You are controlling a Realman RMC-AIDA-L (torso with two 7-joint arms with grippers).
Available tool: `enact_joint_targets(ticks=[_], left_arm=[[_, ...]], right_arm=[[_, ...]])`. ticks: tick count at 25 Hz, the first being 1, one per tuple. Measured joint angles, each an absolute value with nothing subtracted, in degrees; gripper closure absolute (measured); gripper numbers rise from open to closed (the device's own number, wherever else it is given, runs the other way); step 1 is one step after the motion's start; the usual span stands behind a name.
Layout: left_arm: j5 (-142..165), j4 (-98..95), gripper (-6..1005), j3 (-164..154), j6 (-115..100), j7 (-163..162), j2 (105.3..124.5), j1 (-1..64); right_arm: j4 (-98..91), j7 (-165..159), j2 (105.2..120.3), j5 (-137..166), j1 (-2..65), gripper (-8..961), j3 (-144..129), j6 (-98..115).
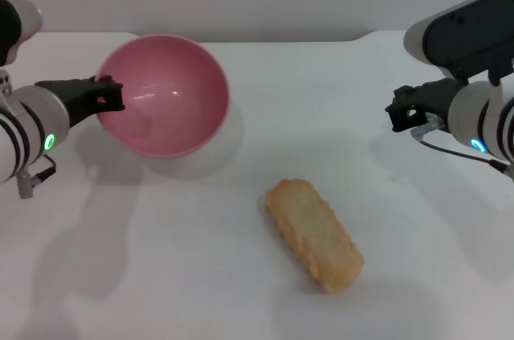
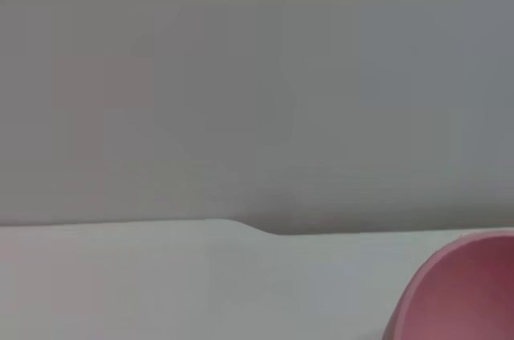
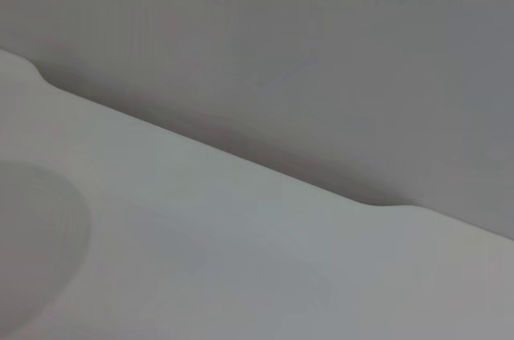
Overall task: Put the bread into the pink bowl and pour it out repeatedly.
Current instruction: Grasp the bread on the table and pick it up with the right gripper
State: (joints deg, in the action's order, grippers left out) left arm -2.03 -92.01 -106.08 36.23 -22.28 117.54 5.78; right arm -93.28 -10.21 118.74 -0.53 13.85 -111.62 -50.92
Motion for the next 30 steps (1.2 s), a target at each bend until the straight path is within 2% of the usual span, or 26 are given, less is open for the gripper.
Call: enact_joint_targets(ticks=[11, 27, 30], left_arm=[[-4.2, -96.9, 951, -103.6, 46.0, -15.7, 117.75, 6.3], [-4.2, -94.9, 951, -101.9, 45.5, -15.0, 117.69, 7.3], [-4.2, -93.5, 951, -101.8, 45.5, -15.0, 117.68, 8.2]], right_arm=[[-93.5, -9.4, 118.80, -2.0, 13.7, 927, -112.2, -50.8], [-93.3, -8.1, 118.81, -13.2, 15.6, 905, -116.0, -49.6], [-93.0, -8.9, 118.88, -13.2, 16.0, 784, -115.9, -50.1]])
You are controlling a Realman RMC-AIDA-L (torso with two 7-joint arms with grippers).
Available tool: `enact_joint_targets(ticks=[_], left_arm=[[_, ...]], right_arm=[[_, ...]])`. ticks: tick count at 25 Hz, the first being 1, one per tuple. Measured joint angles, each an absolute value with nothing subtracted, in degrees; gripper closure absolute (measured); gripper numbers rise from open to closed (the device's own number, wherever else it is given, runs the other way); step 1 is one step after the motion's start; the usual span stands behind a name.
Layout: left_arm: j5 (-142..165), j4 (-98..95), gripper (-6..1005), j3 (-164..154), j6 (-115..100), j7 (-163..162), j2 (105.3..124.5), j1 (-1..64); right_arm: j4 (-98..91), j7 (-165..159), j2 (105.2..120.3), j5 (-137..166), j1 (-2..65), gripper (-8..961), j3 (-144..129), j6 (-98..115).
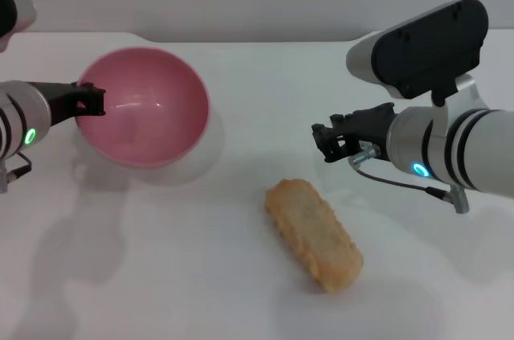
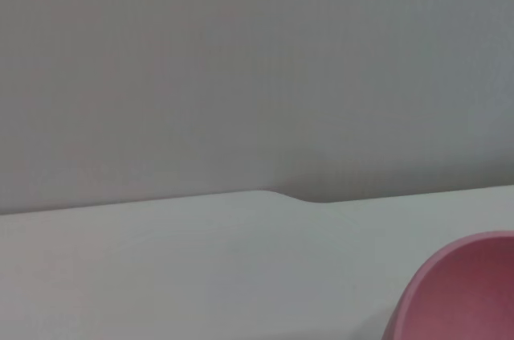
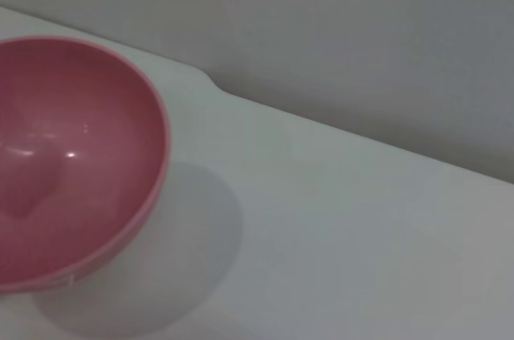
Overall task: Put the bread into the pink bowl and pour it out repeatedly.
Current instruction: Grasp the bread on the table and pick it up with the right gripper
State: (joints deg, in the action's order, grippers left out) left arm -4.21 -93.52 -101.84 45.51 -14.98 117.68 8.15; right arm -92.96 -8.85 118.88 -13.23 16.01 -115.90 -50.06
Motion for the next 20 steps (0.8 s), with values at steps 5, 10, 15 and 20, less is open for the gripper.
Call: enact_joint_targets(ticks=[5, 10, 15, 20], left_arm=[[-4.2, -92.9, 951, -101.7, 45.1, -14.9, 117.68, 8.5], [-4.2, -92.4, 951, -101.5, 45.0, -14.9, 117.68, 9.2], [-4.3, -91.9, 951, -101.3, 45.1, -14.9, 117.72, 9.8], [-4.4, -91.5, 950, -101.3, 45.0, -14.9, 117.77, 10.2]], right_arm=[[-93.0, -9.6, 118.88, -13.3, 16.0, 579, -115.2, -51.2], [-92.7, -10.3, 118.98, -13.4, 16.4, 434, -117.6, -51.7], [-92.2, -12.2, 119.10, -13.8, 17.1, 331, -120.0, -51.4], [-90.5, -13.4, 119.15, -15.1, 17.5, 252, -121.4, -50.9]])
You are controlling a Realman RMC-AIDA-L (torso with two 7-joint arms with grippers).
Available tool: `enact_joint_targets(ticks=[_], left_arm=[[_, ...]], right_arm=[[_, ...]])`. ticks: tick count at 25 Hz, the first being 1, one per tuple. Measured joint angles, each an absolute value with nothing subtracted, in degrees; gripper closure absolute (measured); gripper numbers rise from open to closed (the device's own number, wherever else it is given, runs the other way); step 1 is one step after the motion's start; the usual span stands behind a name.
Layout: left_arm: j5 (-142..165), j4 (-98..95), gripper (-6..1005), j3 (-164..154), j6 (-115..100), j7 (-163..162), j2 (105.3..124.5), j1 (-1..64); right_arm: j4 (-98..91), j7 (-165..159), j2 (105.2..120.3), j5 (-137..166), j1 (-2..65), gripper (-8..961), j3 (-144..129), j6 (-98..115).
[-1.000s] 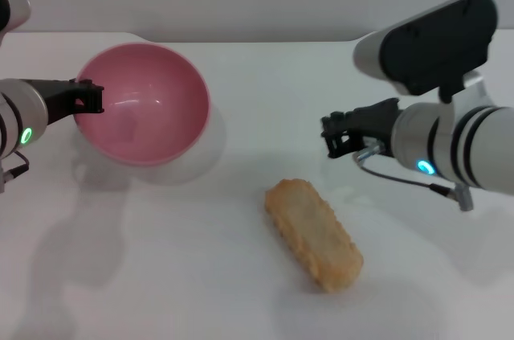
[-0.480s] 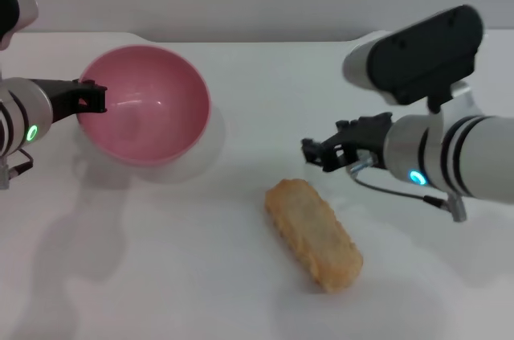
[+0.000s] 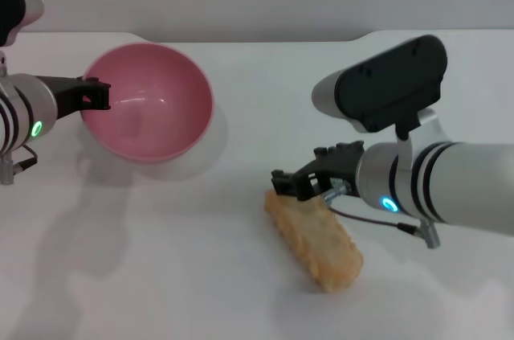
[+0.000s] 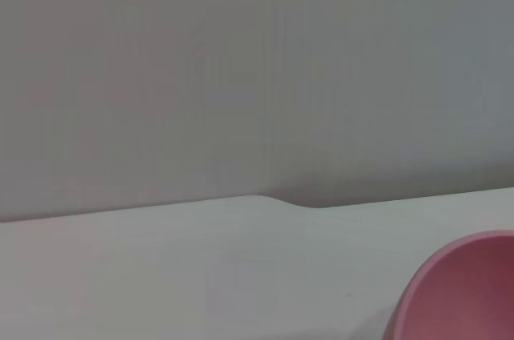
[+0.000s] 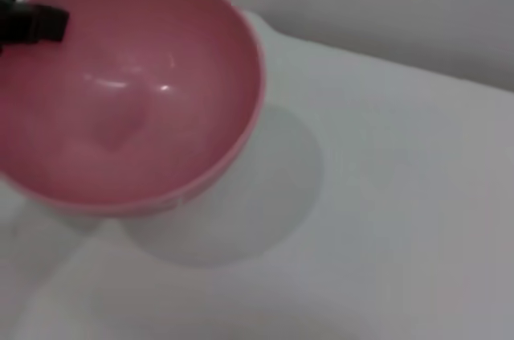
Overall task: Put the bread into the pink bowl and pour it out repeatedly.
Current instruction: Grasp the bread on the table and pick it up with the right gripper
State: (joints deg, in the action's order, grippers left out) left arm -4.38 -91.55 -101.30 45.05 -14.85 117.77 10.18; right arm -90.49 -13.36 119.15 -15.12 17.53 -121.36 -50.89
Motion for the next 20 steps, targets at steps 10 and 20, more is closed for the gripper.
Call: enact_joint_targets(ticks=[10, 20], left_arm=[[-4.3, -91.4, 950, -101.3, 45.3, -14.8, 117.77, 11.1], [-4.2, -91.4, 951, -101.3, 45.4, -14.2, 117.78, 11.5]], right_arm=[[-83.7, -13.9, 119.18, -19.8, 20.1, 217, -123.6, -48.0], [-78.3, -15.0, 119.24, -20.3, 22.8, 218, -123.7, -47.0]])
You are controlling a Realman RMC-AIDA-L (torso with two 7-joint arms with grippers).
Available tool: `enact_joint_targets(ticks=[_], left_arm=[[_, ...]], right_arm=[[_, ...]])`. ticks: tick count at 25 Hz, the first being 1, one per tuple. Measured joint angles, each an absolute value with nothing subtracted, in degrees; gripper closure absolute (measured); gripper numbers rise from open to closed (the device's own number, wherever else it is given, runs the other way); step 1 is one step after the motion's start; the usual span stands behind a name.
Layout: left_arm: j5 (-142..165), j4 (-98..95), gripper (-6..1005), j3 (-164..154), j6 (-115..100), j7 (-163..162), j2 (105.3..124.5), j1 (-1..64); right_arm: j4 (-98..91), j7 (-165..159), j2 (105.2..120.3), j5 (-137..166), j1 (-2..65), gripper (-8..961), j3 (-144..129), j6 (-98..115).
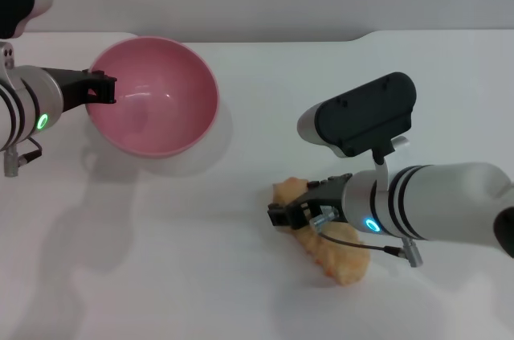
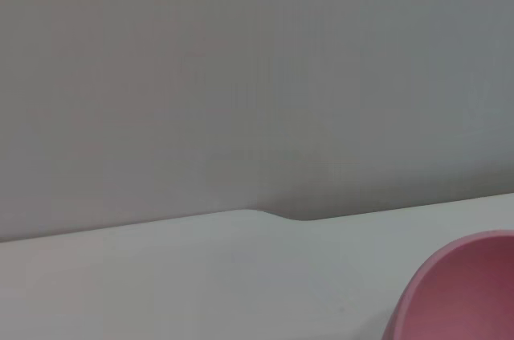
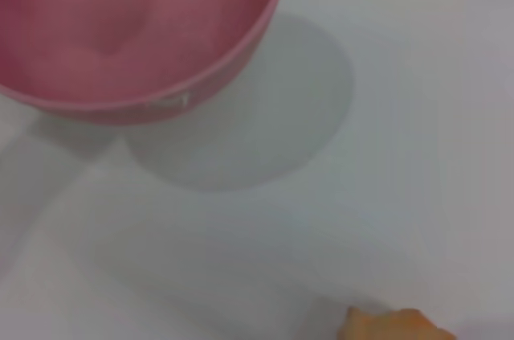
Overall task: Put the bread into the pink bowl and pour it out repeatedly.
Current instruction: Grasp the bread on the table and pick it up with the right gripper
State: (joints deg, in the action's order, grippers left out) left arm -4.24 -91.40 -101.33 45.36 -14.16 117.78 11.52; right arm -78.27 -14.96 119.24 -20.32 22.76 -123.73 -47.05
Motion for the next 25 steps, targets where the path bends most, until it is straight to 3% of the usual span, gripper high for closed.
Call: enact_joint_targets(ticks=[7, 25], left_arm=[[-4.2, -91.4, 951, -101.3, 45.4, -14.1, 117.71, 11.5], [-4.7, -90.8, 950, -102.0, 45.3, -13.4, 117.77, 10.8]], right_arm=[[-71.7, -12.6, 118.90, -24.4, 28.4, 223, -125.1, -47.4], [-92.9, -11.6, 118.90, -13.0, 25.6, 443, -122.1, -58.8]])
